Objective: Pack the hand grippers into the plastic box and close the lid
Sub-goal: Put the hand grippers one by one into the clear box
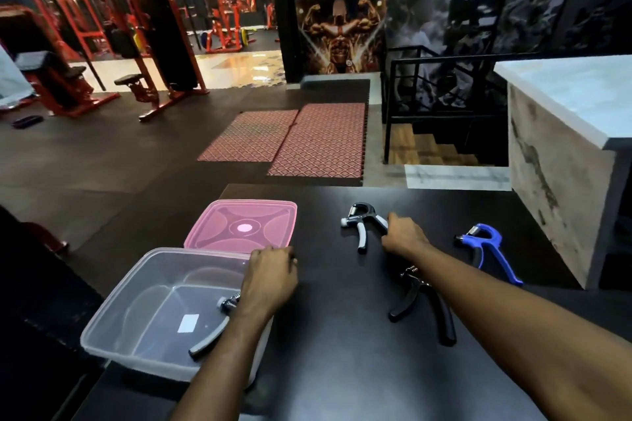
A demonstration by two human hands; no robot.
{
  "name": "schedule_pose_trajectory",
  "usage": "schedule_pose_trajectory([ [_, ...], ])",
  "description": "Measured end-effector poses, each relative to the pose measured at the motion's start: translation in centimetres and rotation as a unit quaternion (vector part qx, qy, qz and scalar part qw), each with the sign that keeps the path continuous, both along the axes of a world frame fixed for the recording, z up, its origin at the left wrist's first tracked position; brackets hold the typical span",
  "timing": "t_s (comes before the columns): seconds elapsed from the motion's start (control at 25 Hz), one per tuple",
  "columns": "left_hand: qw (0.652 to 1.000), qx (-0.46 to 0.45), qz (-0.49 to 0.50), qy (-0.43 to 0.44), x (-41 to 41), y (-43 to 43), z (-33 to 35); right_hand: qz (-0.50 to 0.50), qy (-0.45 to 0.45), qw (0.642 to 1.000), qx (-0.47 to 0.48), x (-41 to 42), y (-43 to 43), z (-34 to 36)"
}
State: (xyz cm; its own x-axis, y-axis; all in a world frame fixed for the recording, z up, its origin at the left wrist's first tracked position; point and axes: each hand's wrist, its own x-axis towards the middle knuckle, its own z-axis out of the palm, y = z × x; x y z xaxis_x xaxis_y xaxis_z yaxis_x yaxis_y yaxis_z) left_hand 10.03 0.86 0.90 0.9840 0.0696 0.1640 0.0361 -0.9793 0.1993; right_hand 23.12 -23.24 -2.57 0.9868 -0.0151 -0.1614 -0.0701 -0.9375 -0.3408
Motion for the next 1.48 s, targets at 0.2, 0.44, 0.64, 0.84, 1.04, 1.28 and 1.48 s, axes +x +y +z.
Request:
schedule_pose_trajectory([
  [0.2,1.0,0.008,0.011,0.007,0.3,0.1,0.0,0.0,-0.002,1.0,0.007,0.4,0.3,-0.8],
  [0.44,1.0,-0.027,0.001,0.005,0.1,0.2,0.2,0.027,0.025,0.999,0.03,-0.1,1.1,-0.7],
  [0.64,0.989,-0.135,-0.058,-0.025,0.0,2.0,-0.1,0.01,-0.004,0.999,0.046,-1.4,2.2,0.1],
  [0.84,0.985,-0.141,-0.05,-0.085,-1.0,6.7,0.3,-0.008,-0.043,0.996,0.078,-3.1,5.7,2.7],
  [1.04,0.986,-0.13,-0.031,-0.095,-3.5,14.0,1.4,-0.03,-0.09,0.989,0.116,-6.5,11.3,5.6],
  [1.28,0.991,-0.112,-0.023,-0.064,-6.8,25.9,1.8,-0.037,-0.134,0.983,0.118,-12.2,21.3,8.7],
  [1.48,0.976,-0.188,-0.098,0.049,-8.9,29.9,-0.4,-0.023,-0.118,0.989,0.086,-16.5,28.3,9.3],
])
